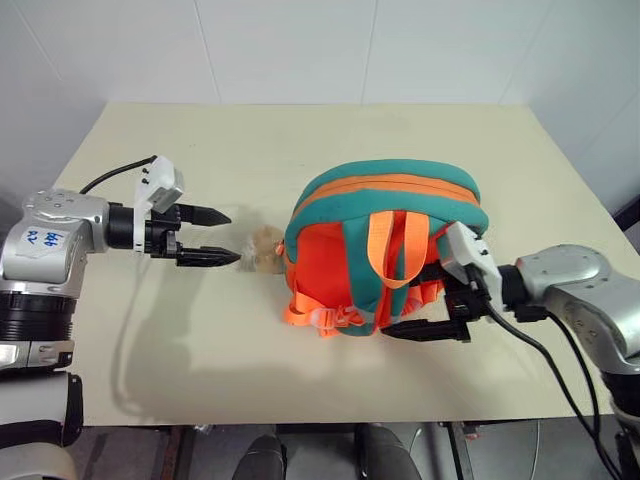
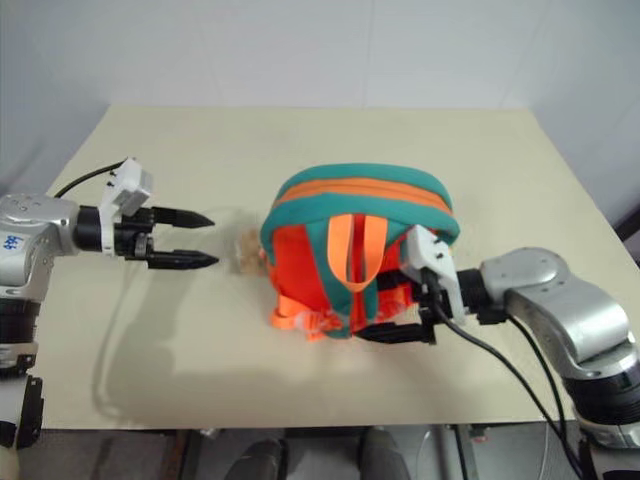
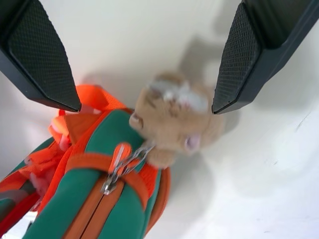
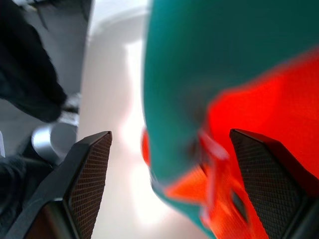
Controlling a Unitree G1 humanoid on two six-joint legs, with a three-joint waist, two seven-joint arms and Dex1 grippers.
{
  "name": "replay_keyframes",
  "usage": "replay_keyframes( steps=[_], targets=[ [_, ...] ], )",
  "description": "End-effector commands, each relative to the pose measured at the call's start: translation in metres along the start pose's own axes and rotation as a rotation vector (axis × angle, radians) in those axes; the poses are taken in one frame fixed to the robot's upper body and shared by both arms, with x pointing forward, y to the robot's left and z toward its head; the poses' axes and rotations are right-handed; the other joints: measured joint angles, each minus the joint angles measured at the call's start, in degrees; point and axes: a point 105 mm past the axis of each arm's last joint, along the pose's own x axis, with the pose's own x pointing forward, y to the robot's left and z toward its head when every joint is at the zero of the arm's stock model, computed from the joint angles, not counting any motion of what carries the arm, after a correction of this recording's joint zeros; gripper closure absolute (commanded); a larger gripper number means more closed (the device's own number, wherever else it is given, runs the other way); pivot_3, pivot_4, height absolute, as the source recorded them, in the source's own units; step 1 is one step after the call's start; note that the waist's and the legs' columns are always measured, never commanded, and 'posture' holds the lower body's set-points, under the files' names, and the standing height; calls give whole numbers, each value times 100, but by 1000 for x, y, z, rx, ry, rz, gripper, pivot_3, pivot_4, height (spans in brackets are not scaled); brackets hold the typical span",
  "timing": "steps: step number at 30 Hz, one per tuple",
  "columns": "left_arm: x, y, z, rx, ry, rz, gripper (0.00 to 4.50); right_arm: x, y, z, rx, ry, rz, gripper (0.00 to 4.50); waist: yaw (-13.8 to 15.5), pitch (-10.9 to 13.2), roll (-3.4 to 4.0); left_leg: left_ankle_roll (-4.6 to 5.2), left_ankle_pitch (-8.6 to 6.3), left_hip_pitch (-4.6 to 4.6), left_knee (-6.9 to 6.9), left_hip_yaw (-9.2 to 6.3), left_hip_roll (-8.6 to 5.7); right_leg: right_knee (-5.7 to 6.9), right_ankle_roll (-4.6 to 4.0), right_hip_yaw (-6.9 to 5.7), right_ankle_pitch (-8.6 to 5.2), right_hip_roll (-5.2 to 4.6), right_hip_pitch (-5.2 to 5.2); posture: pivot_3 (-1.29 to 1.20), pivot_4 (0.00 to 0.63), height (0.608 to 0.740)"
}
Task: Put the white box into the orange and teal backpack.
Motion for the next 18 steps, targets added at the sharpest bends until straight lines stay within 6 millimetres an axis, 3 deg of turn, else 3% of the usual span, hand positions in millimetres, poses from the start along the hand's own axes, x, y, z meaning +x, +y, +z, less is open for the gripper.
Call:
replay_keyframes(
  steps=[1,4,8,12,18],
  targets=[
    [-28,7,10,75,-59,88,22,-28,-5,0,-27,48,-104,0,8,0,0,1,-1,0,0,0,0,-2,0,0,0,0,0,0,150,740],
    [-35,9,8,100,-86,122,22,-45,-7,-9,-14,101,-163,0,17,0,0,2,-3,0,0,4,0,-6,0,0,0,-2,2,0,150,740],
    [-48,2,7,136,-160,133,22,-90,-12,-31,19,230,-300,0,36,0,0,6,-6,0,0,7,1,-5,0,0,0,-2,2,0,150,740],
    [-52,-5,9,138,-275,102,22,-125,-26,-35,-2,211,-454,0,75,0,0,13,-11,4,10,19,1,-8,-1,2,3,-3,4,0,150,740],
    [-56,-20,1,164,-326,19,22,-134,-42,-25,-23,21,-556,0,12,0,1,10,-9,27,10,34,18,-15,-17,5,13,2,11,0,150,740]
  ],
)
